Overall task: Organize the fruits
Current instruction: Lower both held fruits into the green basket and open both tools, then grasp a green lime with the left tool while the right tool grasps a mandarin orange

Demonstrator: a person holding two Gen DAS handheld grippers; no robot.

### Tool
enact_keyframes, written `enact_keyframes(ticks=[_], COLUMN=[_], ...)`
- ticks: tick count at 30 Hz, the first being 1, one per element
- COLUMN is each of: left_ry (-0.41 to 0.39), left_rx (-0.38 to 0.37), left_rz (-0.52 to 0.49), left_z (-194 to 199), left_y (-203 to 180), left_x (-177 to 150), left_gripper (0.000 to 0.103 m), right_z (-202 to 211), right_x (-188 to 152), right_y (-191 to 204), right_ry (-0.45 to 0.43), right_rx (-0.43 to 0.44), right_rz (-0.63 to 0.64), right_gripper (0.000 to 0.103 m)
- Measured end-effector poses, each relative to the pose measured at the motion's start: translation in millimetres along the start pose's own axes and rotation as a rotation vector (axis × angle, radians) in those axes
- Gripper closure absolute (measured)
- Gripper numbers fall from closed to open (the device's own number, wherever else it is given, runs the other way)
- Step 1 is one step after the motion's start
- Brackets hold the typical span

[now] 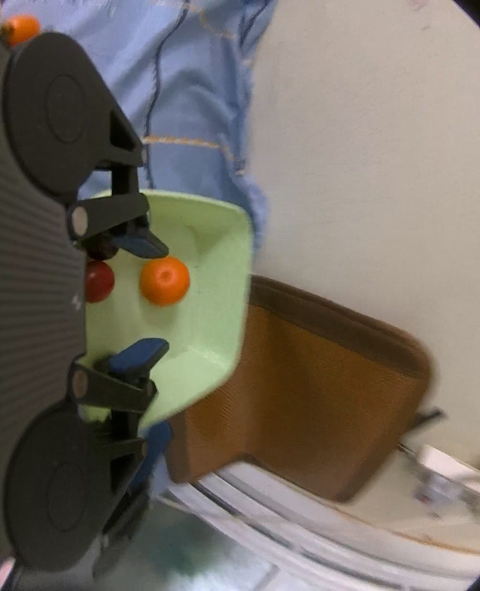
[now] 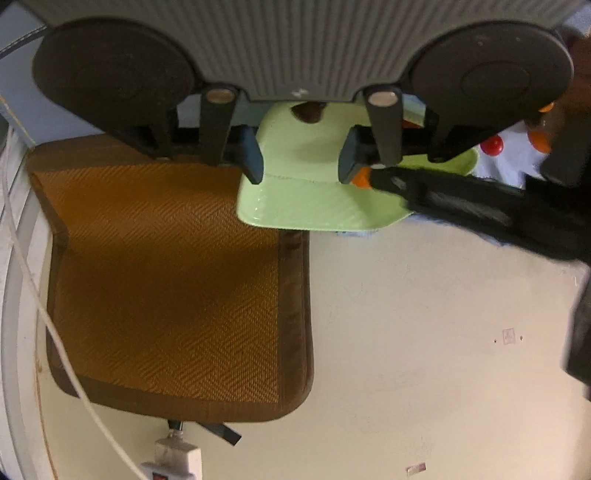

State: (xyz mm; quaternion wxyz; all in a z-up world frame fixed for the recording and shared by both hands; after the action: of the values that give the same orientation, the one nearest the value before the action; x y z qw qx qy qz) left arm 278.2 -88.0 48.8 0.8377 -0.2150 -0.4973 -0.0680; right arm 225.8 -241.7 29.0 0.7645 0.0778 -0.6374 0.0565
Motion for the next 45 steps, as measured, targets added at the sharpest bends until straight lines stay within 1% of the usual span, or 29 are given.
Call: enact_keyframes(ticks=[2,4,7,9,12,15,18,20,23,25,29,30,32,33,34,35,36,39,41,45], left_ry=[-0.062,-0.114,-0.183,-0.206,-0.199,-0.151,-0.114,-0.093,-0.054,-0.037,-0.017,-0.014,-0.009,-0.013,-0.015,-0.014,-0.015,-0.023,-0.028,-0.013], left_rx=[-0.023,-0.032,-0.008,0.039,0.121,0.156,0.142,0.123,0.128,0.135,0.131,0.136,0.149,0.145,0.145,0.141,0.134,0.079,0.04,-0.055], left_rz=[-0.001,-0.008,-0.041,-0.068,-0.084,-0.075,-0.079,-0.093,-0.146,-0.191,-0.227,-0.233,-0.236,-0.232,-0.228,-0.217,-0.207,-0.2,-0.208,-0.221], left_z=[34.1,68.0,126.7,159.6,195.2,214.5,222.0,219.8,208.1,199.8,187.4,185.7,182.2,183.0,183.0,183.9,186.0,196.4,200.8,199.2], left_y=[3.1,9.9,25.3,38.4,61.2,78.6,78.8,75.3,69.1,62.9,58.5,57.4,58.1,60.6,61.8,62.9,63.3,55.6,46.3,21.1], left_x=[7.3,9.6,1.1,-11.2,-36.0,-64.4,-89.4,-105.2,-116.9,-123.0,-129.7,-133.5,-134.3,-132.9,-132.2,-132.3,-132.5,-136.0,-137.8,-142.1], left_gripper=[0.054,0.051,0.049,0.049,0.049,0.049,0.049,0.049,0.049,0.049,0.052,0.059,0.067,0.073,0.073,0.074,0.074,0.074,0.073,0.073], right_z=[5.2,9.5,19.0,31.3,49.4,68.5,82.6,88.2,92.0,90.6,80.3,76.2,69.1,66.1,63.0,64.1,66.2,75.7,88.0,113.4], right_x=[0.7,1.2,5.7,10.1,10.0,-0.1,-13.2,-19.3,-25.0,-26.4,-28.6,-29.5,-33.9,-36.9,-39.9,-40.3,-40.2,-37.5,-37.0,-40.2], right_y=[-0.4,0.5,5.7,13.0,28.2,51.0,78.0,96.3,124.1,139.5,155.0,157.6,162.8,163.2,163.9,162.9,161.0,151.6,137.1,110.5], right_ry=[-0.01,-0.009,-0.01,-0.021,-0.008,0.039,0.1,0.138,0.182,0.202,0.227,0.233,0.251,0.266,0.276,0.268,0.269,0.272,0.265,0.232], right_rx=[-0.004,-0.007,-0.001,0.033,0.113,0.217,0.311,0.368,0.452,0.471,0.462,0.459,0.449,0.444,0.442,0.444,0.444,0.438,0.439,0.377], right_rz=[-0.008,-0.01,-0.017,-0.034,-0.063,-0.079,-0.066,-0.068,-0.055,-0.042,-0.052,-0.051,-0.043,-0.045,-0.05,-0.062,-0.06,-0.066,-0.091,-0.095], right_gripper=[0.055,0.055,0.055,0.055,0.055,0.055,0.056,0.056,0.056,0.056,0.056,0.056,0.056,0.057,0.059,0.062,0.063,0.064,0.064,0.064])
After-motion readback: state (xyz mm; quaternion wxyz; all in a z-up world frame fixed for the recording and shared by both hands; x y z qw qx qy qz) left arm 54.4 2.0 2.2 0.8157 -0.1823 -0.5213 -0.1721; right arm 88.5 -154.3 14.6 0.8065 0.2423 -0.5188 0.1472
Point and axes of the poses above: each gripper's, at about its wrist camera, not at the fingertips, and z roughly against the way its jaws point, y to its left, x to its top, the point moved 3 cm from there along -z, roughly the way its jaws point, and after that the axes turned 11 degrees about -y, right-handed, at the moved point
